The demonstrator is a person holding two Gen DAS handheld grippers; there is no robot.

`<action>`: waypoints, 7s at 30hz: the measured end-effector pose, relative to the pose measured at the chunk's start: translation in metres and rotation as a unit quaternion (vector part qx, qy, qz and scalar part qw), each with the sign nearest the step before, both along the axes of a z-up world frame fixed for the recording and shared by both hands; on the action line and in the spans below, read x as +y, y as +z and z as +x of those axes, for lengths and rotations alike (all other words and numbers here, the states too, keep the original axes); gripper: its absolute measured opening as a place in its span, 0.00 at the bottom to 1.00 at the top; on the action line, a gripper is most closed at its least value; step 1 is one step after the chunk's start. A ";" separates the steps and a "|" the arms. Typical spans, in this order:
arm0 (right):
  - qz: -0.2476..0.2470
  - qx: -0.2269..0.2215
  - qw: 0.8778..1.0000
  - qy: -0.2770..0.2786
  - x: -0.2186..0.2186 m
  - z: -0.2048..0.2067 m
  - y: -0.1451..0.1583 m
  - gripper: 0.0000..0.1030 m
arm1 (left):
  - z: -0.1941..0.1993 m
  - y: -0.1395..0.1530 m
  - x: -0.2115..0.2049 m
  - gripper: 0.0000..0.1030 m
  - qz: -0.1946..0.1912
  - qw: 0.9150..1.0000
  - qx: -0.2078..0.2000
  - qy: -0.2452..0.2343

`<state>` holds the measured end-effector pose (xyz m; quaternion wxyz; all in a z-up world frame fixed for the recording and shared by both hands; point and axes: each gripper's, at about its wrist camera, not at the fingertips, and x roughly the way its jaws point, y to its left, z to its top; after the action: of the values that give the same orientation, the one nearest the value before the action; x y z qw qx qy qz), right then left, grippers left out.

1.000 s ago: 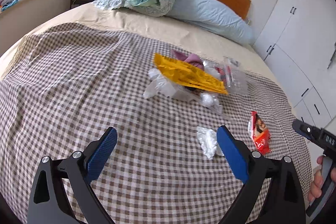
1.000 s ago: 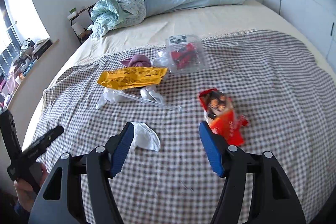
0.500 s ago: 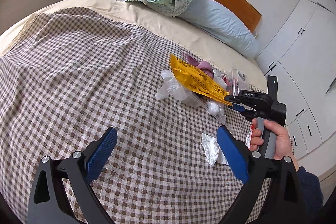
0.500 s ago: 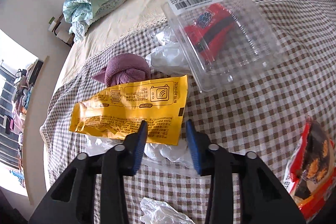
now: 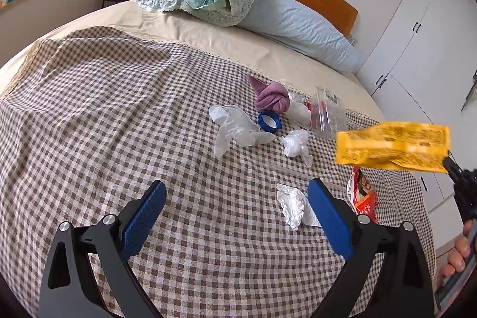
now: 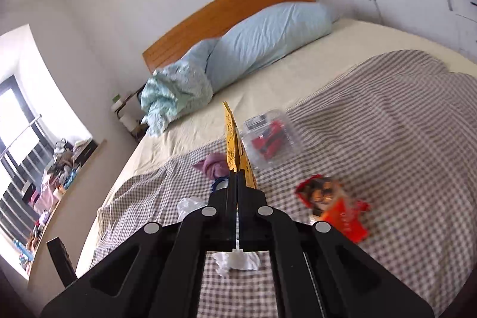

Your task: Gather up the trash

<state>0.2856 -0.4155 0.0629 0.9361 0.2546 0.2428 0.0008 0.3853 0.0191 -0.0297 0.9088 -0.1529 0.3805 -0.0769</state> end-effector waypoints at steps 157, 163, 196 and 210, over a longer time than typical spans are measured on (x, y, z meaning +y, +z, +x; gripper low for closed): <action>0.127 0.342 0.928 0.074 -0.124 -0.395 -0.454 0.21 | -0.417 -0.188 -0.576 0.04 0.318 0.717 0.134 -0.606; 0.111 0.337 0.934 0.051 -0.125 -0.421 -0.431 0.42 | -0.431 -0.213 -0.590 0.04 0.355 0.689 0.139 -0.616; 0.071 0.344 0.933 -0.076 -0.157 -0.468 -0.358 0.42 | -0.429 -0.225 -0.611 0.47 0.341 0.704 0.171 -0.599; -0.042 0.307 0.945 -0.103 -0.174 -0.440 -0.221 0.42 | -0.397 -0.074 -0.536 0.53 0.182 0.799 0.078 -0.567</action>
<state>-0.1543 -0.5891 -0.1580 0.8206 0.2269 0.4910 -0.1845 -0.0118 -0.5171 -0.1033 0.6810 0.2530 0.4756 -0.4960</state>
